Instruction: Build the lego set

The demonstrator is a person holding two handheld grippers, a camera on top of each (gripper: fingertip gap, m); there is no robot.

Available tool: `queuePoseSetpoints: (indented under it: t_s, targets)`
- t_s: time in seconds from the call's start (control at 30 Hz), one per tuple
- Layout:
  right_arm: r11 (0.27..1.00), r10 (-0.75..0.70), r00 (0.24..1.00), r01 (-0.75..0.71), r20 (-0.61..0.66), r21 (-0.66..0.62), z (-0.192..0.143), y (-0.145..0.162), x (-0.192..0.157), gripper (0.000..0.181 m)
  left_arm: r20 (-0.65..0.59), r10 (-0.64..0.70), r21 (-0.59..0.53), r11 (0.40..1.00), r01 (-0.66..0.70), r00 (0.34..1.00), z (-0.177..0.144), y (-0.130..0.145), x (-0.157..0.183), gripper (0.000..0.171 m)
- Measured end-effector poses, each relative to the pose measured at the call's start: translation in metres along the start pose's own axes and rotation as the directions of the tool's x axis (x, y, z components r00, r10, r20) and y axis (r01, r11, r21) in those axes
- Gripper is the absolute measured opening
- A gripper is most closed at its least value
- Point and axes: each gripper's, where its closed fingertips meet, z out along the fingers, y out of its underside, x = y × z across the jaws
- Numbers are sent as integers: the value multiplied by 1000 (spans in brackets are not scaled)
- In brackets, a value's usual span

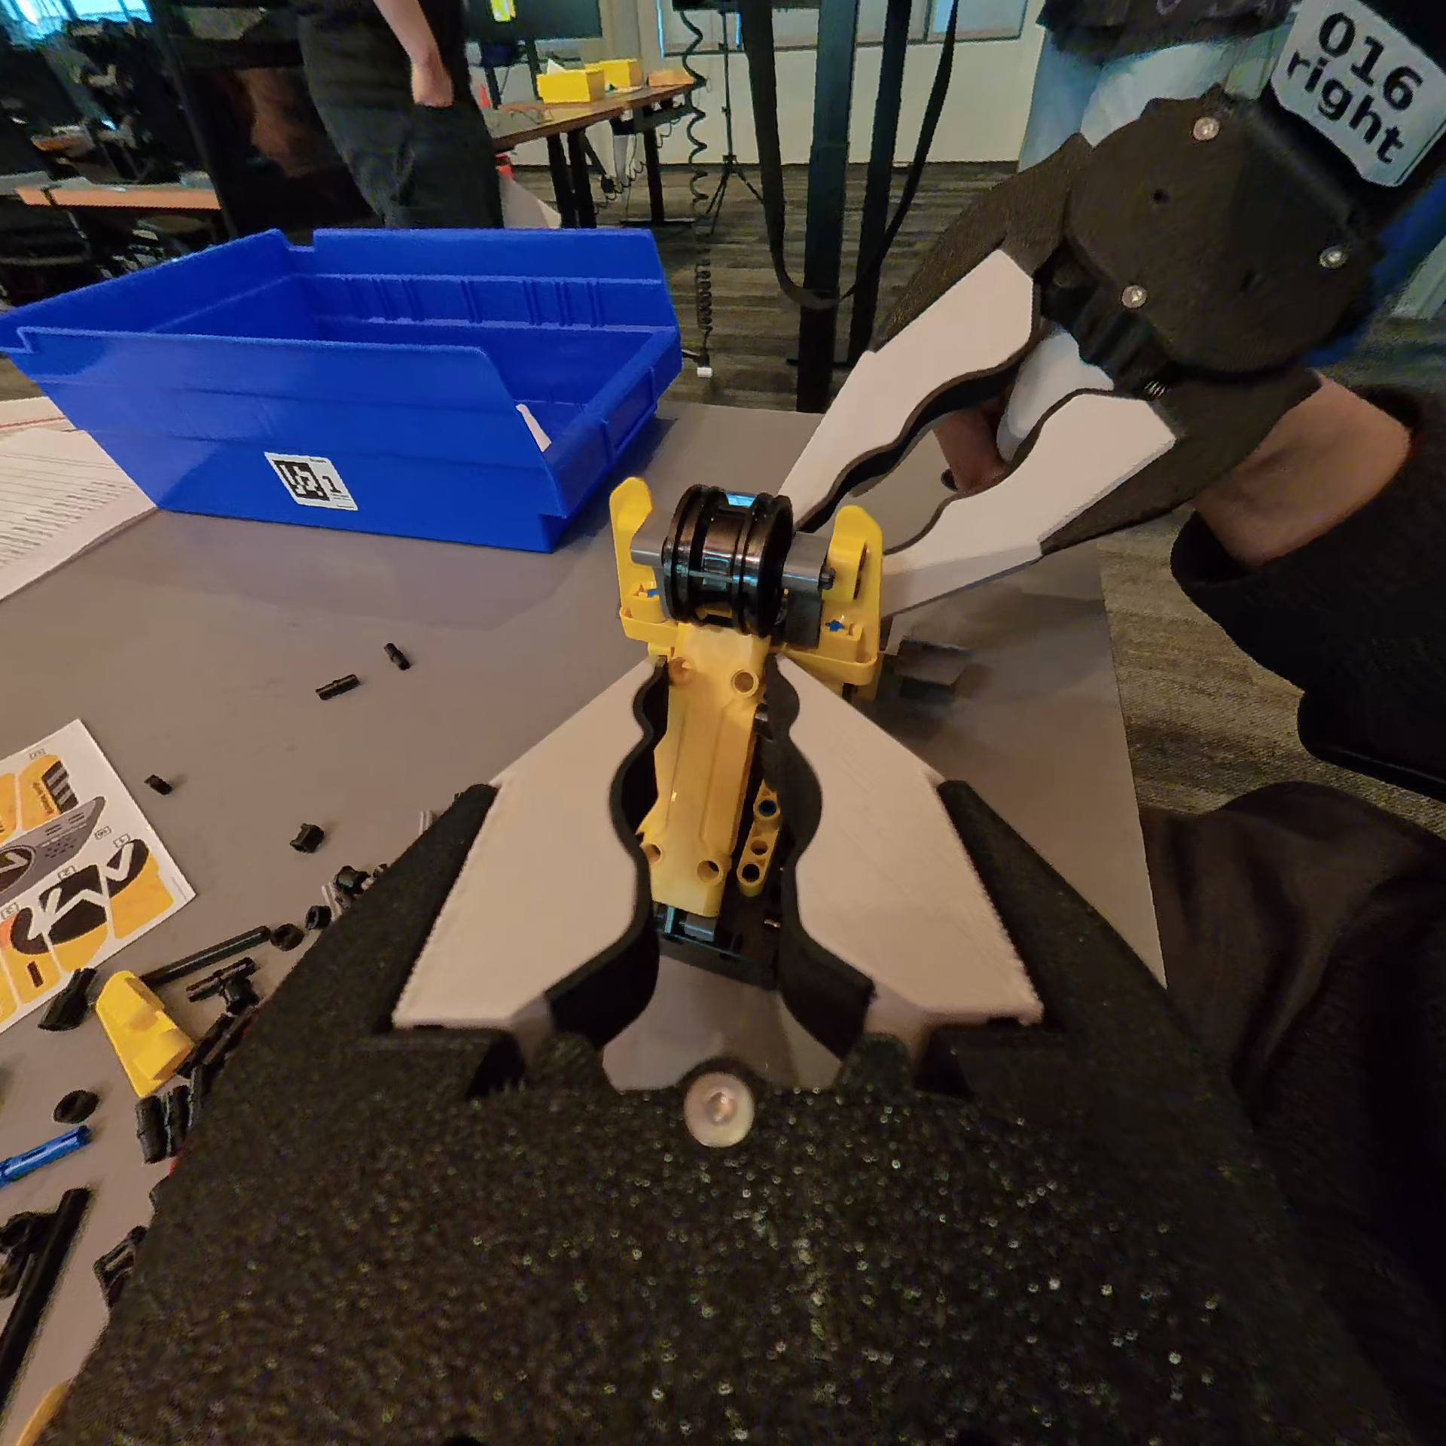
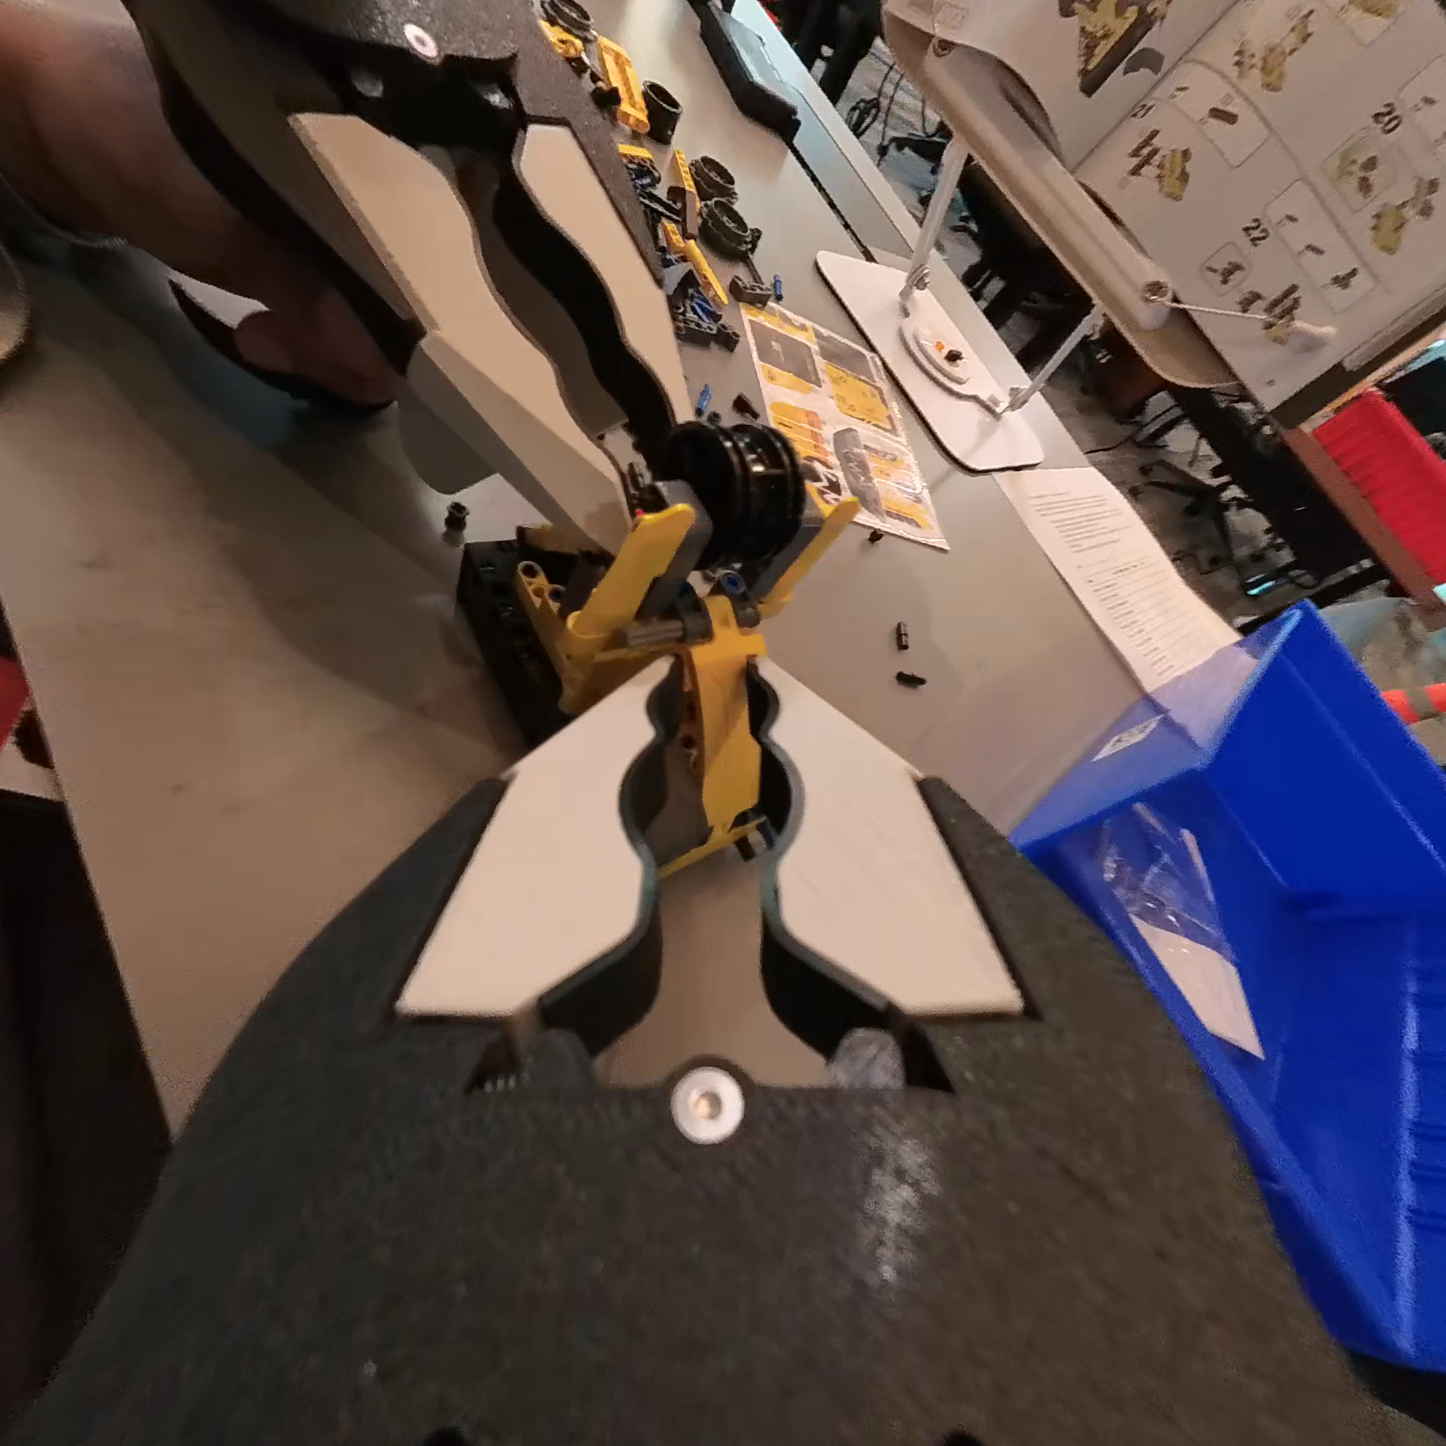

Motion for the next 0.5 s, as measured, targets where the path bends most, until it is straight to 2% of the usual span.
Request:
queuePoseSetpoints:
  t_s: [0.5]
  targets:
    - [1000, 17, 999, -17, -34, -5, -10, 1, 10, 9, -3, -25, 0, 1000, 25, 1000, -4, 1, -3, 23]
